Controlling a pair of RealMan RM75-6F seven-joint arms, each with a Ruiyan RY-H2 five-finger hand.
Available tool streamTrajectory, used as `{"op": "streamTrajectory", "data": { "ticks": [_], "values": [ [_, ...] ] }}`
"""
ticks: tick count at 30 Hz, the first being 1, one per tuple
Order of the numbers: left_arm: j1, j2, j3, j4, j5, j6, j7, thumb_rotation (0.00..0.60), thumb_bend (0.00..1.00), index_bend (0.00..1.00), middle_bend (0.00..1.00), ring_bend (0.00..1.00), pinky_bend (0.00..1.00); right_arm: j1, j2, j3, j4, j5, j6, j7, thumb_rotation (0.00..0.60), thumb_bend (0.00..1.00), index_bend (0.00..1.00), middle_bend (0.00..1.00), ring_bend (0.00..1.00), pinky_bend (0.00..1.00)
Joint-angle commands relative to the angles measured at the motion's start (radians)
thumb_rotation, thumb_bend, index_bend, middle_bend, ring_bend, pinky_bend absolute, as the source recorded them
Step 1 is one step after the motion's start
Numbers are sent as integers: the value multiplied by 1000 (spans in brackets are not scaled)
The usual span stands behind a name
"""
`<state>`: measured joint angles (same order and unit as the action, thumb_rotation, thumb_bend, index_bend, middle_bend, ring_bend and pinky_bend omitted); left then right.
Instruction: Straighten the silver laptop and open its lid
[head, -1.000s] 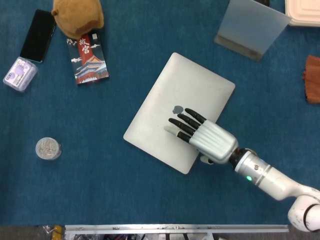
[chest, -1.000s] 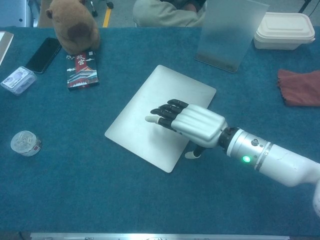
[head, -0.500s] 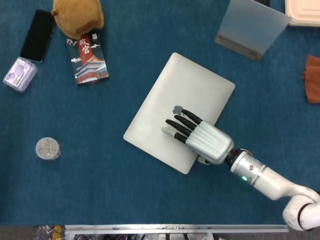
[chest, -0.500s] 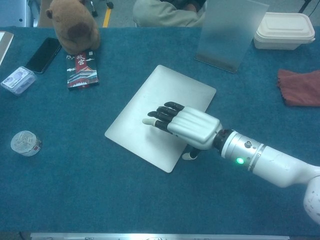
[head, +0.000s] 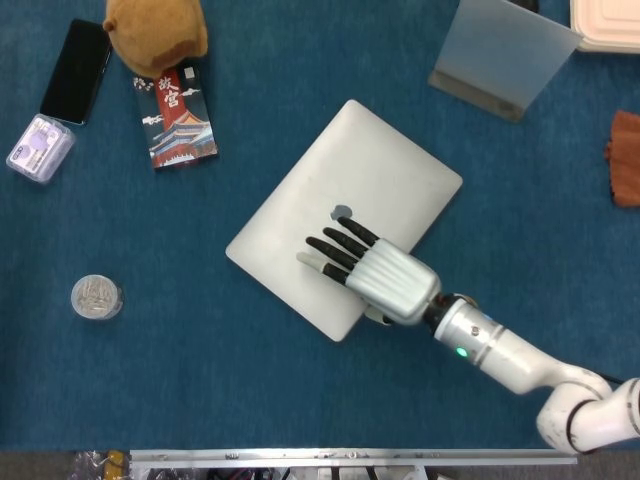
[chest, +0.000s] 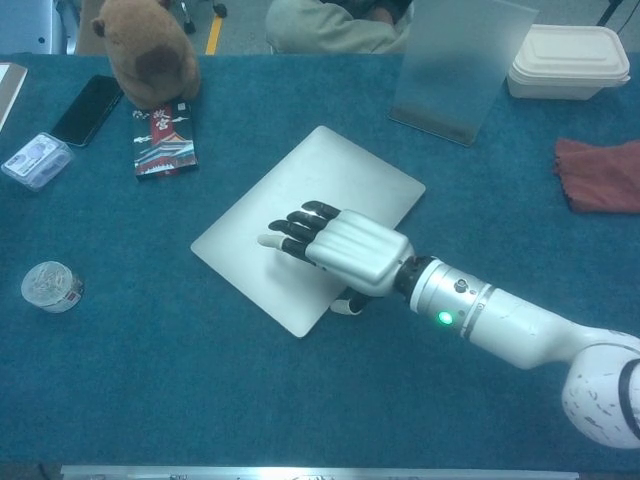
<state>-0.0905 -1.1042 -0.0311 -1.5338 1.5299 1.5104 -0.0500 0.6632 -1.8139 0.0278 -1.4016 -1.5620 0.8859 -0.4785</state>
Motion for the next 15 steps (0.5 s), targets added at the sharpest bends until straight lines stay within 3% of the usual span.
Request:
{"op": "streamTrajectory", "data": {
  "ticks": [1, 15],
  "values": [
    [2, -3, 0, 8, -2, 1, -7, 600, 339, 126, 140, 99, 87, 13, -21, 16, 17, 14, -5, -6, 600, 192, 0, 36, 0, 36],
    [5, -11, -1, 32, -4, 2, -29, 600, 339, 126, 140, 99, 87, 77, -140, 78, 114, 60, -18, -33, 600, 192, 0, 36, 0, 36]
  ]
}}
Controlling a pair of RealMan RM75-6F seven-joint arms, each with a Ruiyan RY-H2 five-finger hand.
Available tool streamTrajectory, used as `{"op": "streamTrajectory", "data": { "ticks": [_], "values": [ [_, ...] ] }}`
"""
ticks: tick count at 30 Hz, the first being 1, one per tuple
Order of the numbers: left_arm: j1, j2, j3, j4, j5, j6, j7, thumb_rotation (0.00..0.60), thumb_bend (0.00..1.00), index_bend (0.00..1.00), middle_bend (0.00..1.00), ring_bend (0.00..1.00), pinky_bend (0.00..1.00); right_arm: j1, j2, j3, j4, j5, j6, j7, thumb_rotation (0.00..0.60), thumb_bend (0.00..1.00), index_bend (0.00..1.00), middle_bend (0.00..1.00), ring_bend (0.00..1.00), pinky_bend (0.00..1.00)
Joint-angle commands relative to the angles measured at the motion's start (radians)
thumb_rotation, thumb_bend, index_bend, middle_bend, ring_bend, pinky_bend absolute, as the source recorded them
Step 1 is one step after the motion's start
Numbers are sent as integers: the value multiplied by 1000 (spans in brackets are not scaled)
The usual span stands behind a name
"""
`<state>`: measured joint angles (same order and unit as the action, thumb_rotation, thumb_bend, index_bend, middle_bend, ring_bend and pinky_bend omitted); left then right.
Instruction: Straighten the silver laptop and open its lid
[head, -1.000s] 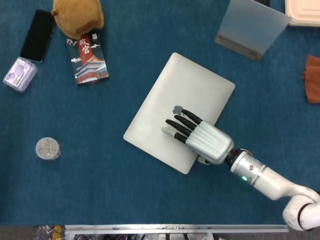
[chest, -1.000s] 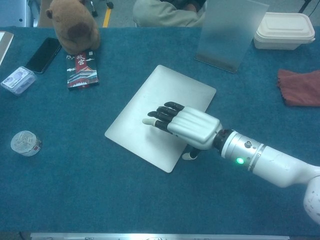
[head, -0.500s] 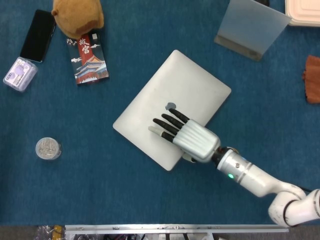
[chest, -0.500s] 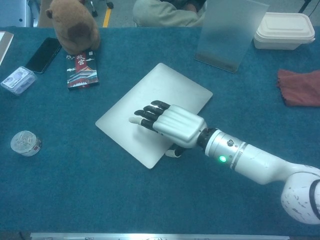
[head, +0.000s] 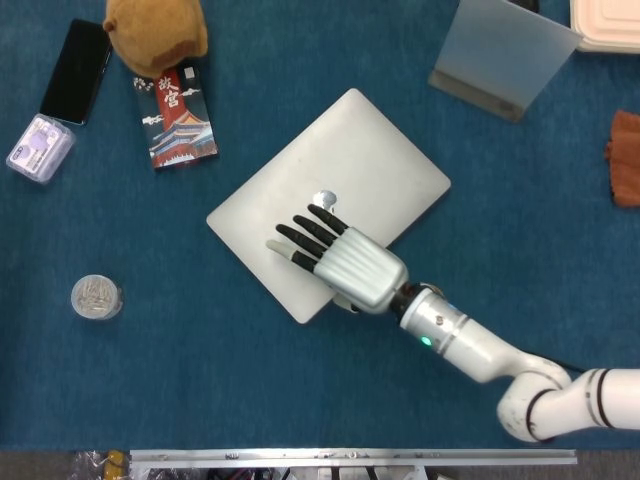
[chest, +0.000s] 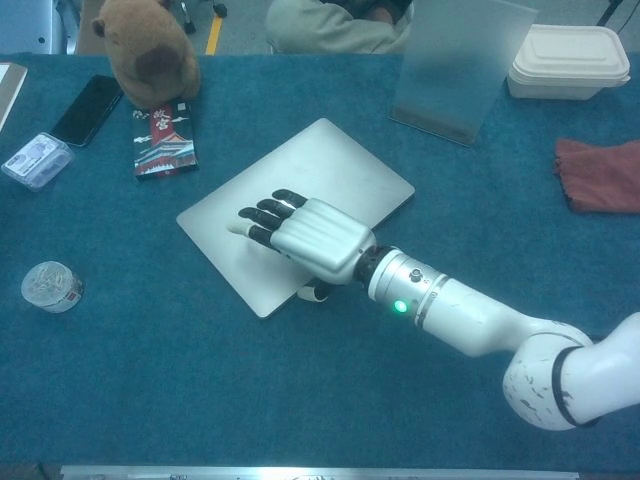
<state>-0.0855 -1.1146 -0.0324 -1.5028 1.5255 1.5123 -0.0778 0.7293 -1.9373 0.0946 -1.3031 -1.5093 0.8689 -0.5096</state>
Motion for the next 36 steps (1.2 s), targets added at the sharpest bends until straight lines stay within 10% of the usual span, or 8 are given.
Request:
{"op": "streamTrajectory", "data": {
  "ticks": [1, 14, 28, 36],
  "values": [
    [0, -1, 0, 2, 0, -1, -2, 600, 339, 126, 139, 99, 87, 18, -28, 16, 26, 10, 0, -4, 600, 192, 0, 36, 0, 36],
    [3, 6, -3, 3, 2, 6, -9, 600, 339, 126, 140, 99, 87, 70, -94, 67, 75, 56, -7, -10, 600, 191, 0, 36, 0, 36],
    [-5, 12, -5, -17, 8, 1, 11, 600, 339, 126, 140, 99, 87, 92, 135, 168, -153, 307, -145, 92, 600, 196, 0, 31, 0, 37],
    [-1, 16, -5, -17, -1, -1, 9, 600, 340, 126, 140, 99, 87, 163, 154, 239, -66, 383, -192, 183, 600, 609, 0, 186, 0, 37]
  ]
}}
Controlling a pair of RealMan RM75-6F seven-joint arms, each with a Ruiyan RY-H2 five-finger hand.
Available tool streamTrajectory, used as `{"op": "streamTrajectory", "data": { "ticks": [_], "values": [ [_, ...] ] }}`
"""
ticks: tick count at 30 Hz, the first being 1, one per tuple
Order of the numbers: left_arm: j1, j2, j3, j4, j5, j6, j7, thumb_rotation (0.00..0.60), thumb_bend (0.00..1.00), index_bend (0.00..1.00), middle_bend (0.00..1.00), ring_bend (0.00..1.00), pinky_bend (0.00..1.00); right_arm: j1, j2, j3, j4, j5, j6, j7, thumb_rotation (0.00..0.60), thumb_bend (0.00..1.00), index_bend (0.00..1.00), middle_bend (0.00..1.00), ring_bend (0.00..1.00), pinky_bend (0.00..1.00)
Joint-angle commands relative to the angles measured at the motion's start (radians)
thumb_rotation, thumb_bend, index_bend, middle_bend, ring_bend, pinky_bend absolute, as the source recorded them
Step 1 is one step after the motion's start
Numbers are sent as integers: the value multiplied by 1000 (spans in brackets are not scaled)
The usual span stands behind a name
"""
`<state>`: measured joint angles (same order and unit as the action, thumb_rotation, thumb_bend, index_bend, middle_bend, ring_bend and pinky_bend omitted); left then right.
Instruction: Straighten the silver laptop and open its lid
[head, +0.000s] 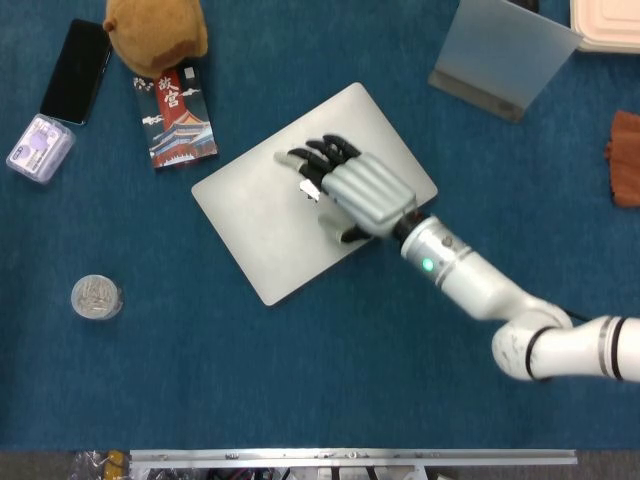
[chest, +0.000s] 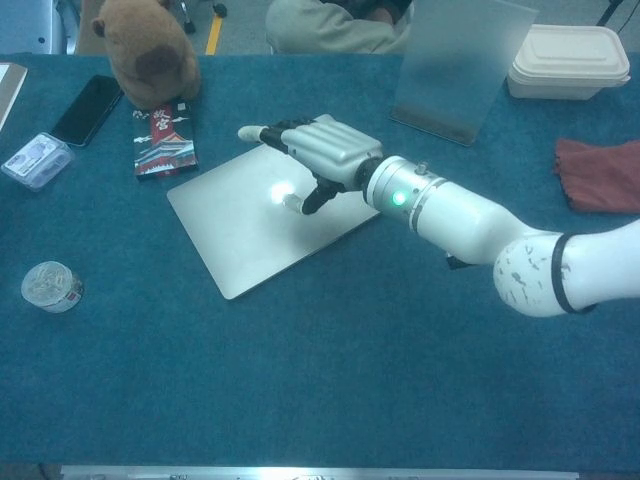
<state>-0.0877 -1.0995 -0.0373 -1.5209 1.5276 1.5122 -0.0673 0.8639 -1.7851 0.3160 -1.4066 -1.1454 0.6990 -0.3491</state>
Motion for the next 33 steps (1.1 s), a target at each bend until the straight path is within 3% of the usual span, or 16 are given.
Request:
{"op": "streamTrajectory", "data": {
  "ticks": [1, 7, 19, 33],
  "values": [
    [2, 2, 0, 2, -4, -1, -3, 600, 340, 126, 140, 99, 87, 44, -2, 21, 60, 25, -34, 31, 600, 642, 0, 201, 0, 37],
    [4, 6, -1, 2, -9, -2, -7, 600, 340, 126, 140, 99, 87, 124, -37, 42, 177, 59, -88, 70, 599, 720, 0, 251, 0, 37],
    [12, 9, -1, 5, -22, -2, -18, 600, 339, 126, 140, 99, 87, 258, -132, 54, 417, 149, -130, 63, 562, 725, 0, 286, 0, 37],
    [23, 2, -1, 19, -32, 1, -31, 600, 340, 126, 140, 99, 87, 321, -216, 36, 638, 207, -170, 70, 550, 727, 0, 286, 0, 37]
  ]
}}
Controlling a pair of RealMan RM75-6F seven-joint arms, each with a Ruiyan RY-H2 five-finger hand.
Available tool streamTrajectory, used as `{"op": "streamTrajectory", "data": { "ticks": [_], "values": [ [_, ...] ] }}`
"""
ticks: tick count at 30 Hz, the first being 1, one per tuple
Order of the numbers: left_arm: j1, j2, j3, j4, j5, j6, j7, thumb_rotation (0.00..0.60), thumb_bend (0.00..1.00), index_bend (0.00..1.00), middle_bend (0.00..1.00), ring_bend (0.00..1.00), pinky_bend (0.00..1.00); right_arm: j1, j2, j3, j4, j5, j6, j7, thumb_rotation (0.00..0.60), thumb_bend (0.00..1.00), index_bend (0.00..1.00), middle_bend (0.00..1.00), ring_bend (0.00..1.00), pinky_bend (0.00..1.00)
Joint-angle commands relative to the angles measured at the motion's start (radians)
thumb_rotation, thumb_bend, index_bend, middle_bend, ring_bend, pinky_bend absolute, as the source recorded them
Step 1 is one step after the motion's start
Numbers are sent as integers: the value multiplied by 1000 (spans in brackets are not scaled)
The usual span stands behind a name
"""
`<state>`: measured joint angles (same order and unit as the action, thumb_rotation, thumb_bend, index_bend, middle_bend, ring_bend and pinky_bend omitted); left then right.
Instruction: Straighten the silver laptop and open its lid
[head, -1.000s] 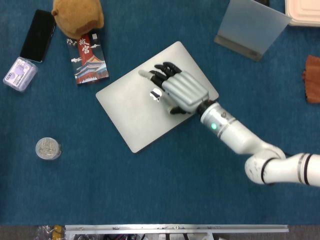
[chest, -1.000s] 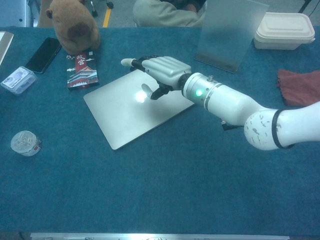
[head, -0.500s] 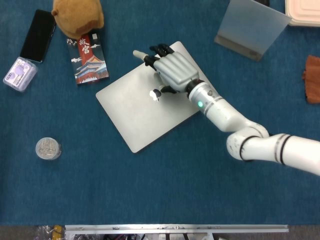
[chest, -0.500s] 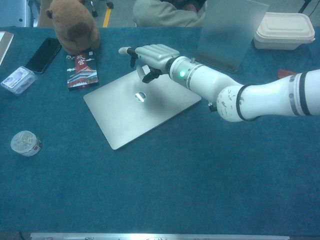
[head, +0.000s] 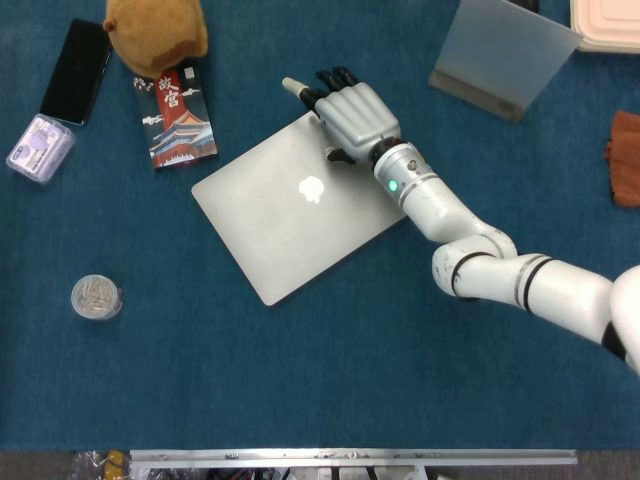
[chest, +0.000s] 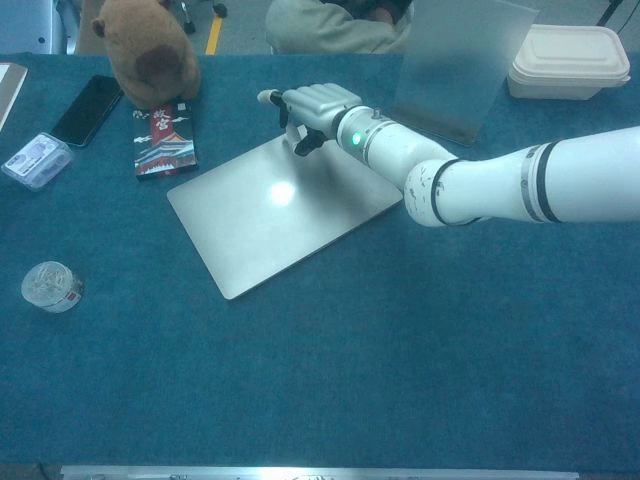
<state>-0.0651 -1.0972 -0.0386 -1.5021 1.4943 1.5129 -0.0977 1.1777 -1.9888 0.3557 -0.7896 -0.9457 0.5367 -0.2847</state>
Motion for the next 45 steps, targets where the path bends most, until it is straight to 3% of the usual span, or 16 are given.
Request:
{"op": "streamTrajectory", "data": {
  "ticks": [1, 31, 45],
  "values": [
    [1, 0, 1, 1, 2, 0, -1, 600, 340, 126, 140, 99, 87, 8, -16, -5, 33, 10, -10, 8, 549, 726, 0, 286, 0, 37],
    [-9, -4, -7, -5, 2, -11, 10, 600, 340, 126, 139, 99, 87, 61, -88, 1, 241, -26, -83, 102, 546, 726, 0, 288, 0, 37],
    [-7, -9, -3, 8, 15, -3, -4, 600, 339, 126, 139, 99, 87, 14, -40, -28, 157, -35, -58, 65, 542, 726, 0, 399, 31, 37]
  ]
}}
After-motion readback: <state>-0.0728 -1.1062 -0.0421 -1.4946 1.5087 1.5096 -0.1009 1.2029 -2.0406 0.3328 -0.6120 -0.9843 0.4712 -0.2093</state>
